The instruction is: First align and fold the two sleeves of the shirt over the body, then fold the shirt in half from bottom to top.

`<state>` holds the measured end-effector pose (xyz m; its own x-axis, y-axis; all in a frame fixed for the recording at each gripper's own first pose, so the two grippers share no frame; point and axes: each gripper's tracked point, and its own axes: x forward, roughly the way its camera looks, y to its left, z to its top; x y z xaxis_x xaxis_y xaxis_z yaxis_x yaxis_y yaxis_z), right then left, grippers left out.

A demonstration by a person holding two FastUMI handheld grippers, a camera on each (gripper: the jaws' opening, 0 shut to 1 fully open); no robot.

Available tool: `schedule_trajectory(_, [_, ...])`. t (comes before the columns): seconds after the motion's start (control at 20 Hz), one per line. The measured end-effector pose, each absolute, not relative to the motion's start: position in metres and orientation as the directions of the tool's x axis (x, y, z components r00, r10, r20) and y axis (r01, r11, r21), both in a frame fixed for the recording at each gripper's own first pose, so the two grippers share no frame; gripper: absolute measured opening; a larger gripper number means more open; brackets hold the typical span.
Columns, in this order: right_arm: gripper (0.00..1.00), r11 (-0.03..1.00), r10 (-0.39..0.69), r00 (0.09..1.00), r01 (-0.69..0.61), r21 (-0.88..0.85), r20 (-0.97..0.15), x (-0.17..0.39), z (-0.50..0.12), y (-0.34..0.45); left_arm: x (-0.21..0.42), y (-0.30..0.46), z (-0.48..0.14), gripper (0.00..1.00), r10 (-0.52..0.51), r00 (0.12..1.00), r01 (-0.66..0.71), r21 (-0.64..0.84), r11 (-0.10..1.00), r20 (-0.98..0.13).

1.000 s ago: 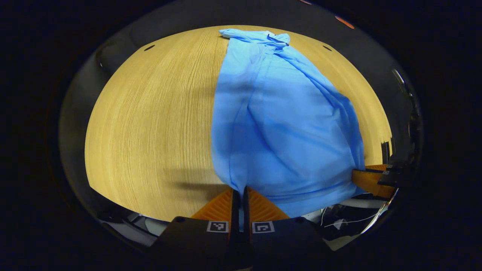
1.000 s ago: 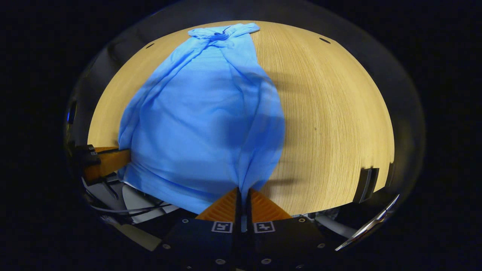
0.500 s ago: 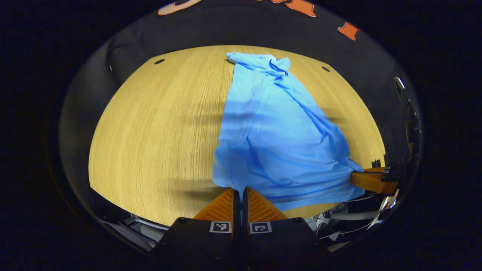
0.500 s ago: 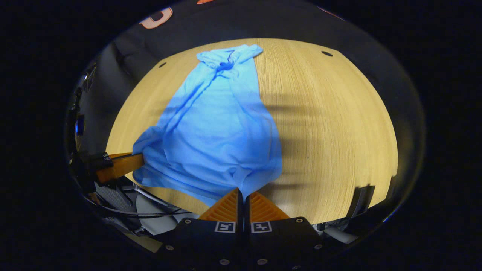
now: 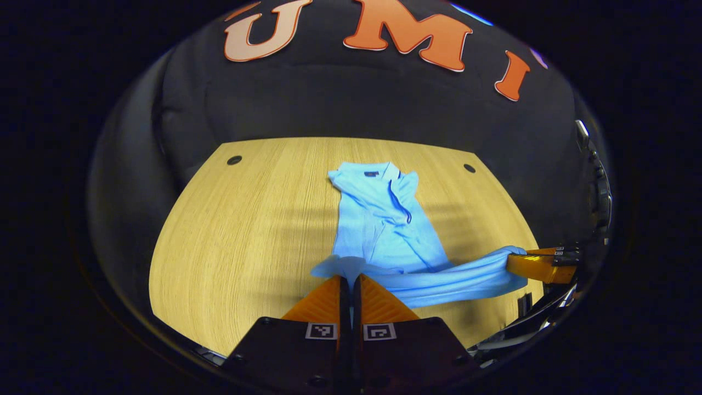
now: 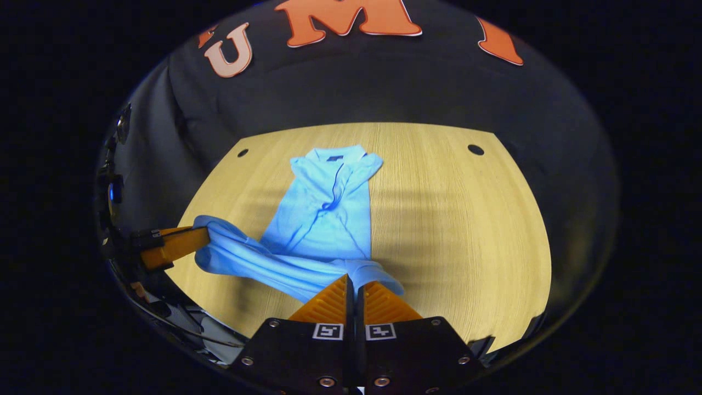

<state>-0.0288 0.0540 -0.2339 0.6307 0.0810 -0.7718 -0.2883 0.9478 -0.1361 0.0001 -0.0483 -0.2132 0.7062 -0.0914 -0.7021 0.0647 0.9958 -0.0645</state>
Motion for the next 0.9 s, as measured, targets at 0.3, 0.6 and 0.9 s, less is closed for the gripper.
schedule_trajectory(0.3, [0.01,0.959,0.047,0.684,-0.236,-0.159,-0.728,0.059,-0.213,0.079,0.101,-0.034,-0.192,0.04,-0.137,0.726,0.13,-0.061,0.99,-0.674])
schedule_trajectory(0.6, [0.0,0.962,-0.001,0.682,-0.198,-0.186,-0.732,0.148,-0.234,0.099,0.198,-0.018,-0.21,0.04,-0.159,0.713,0.144,-0.08,0.986,-0.682])
schedule_trajectory(0.9, [0.0,0.968,-0.042,0.655,-0.16,-0.193,-0.754,0.218,-0.275,0.105,0.266,-0.008,-0.251,0.04,-0.164,0.673,0.133,-0.1,0.986,-0.721])
